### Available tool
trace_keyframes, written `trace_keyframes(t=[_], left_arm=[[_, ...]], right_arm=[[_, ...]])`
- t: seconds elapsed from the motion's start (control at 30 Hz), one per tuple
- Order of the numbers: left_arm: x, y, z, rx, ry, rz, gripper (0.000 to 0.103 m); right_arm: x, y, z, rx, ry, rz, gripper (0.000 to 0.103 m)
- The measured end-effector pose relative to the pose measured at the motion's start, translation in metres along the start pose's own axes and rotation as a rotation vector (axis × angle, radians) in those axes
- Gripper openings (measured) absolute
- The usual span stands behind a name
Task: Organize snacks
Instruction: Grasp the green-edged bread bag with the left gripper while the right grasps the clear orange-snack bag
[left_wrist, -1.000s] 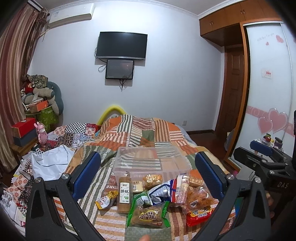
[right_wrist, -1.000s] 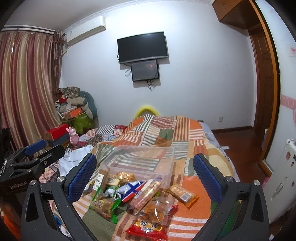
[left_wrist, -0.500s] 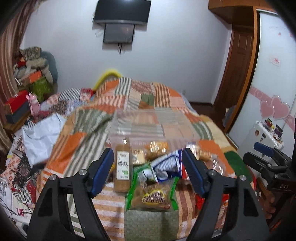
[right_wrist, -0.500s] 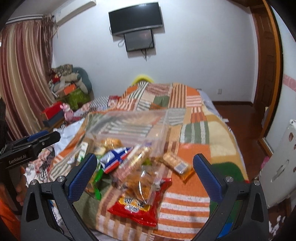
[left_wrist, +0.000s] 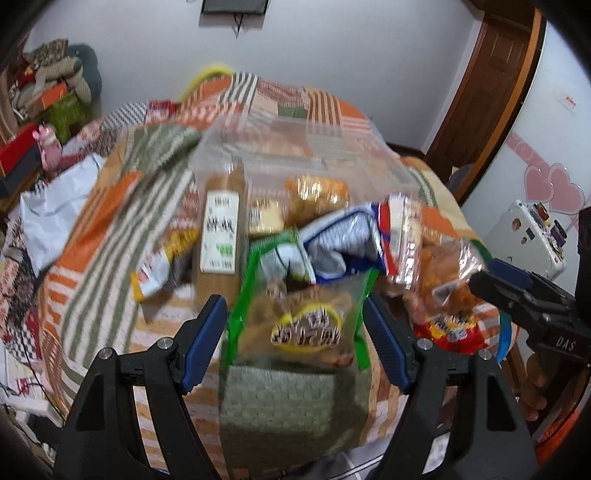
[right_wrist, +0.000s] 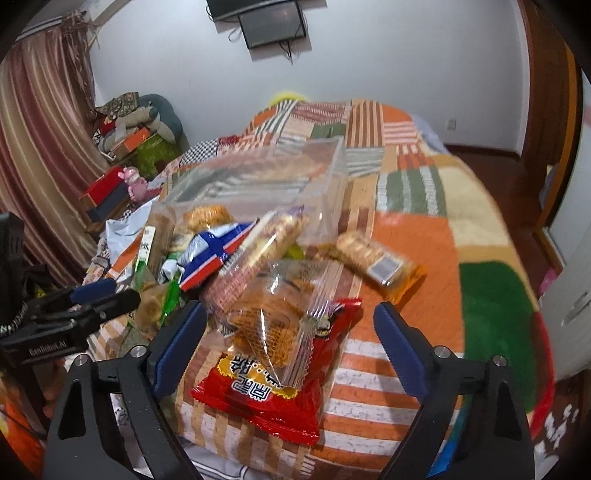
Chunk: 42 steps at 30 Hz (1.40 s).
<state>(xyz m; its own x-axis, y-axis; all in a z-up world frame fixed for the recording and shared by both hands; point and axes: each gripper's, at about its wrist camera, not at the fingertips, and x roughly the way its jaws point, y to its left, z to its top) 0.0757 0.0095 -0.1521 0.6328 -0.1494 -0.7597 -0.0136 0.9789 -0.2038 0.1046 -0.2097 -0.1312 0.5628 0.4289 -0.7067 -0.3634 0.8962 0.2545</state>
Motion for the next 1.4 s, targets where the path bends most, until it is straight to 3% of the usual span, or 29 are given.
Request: trace_keyframes(t=[0.17,0.27,0.6,0.73,1.07,1.4], left_arm=[[0.018,0.001,-0.009,-0.004,0.054,0.01,0.081],[0.023,0.003,-0.012,-0.02,0.048,0.008,0.088],[0.039,0.006,-0.009,-0.06,0.062,-0.044,0.088],[0.038,-0.001,-0.013,-0.02,0.045,-0.027,0.081],[0.016,-0.008,-0.013,0.017,-0.006,-0.002,0.072],[-0.022,-0.01,0.011,0.045,-0.131,0.012,0.072]], right_arm=[[0.008,0.0,-0.001,0.004,0.025,0.011,0.083],[0.014,0.0,0.0,0.003,0.037,0.021,0.077],[0.019,0.005,0.002,-0.009,0.036,0.065,0.056],[0.019,0.005,0.002,-0.019,0.032,0.06,0.05],[0.006,0.002,0.006,-0.026,-0.008,0.033,0.048],[-0.02,0.003,0.024,-0.042,-0.108,0.021,0.048]])
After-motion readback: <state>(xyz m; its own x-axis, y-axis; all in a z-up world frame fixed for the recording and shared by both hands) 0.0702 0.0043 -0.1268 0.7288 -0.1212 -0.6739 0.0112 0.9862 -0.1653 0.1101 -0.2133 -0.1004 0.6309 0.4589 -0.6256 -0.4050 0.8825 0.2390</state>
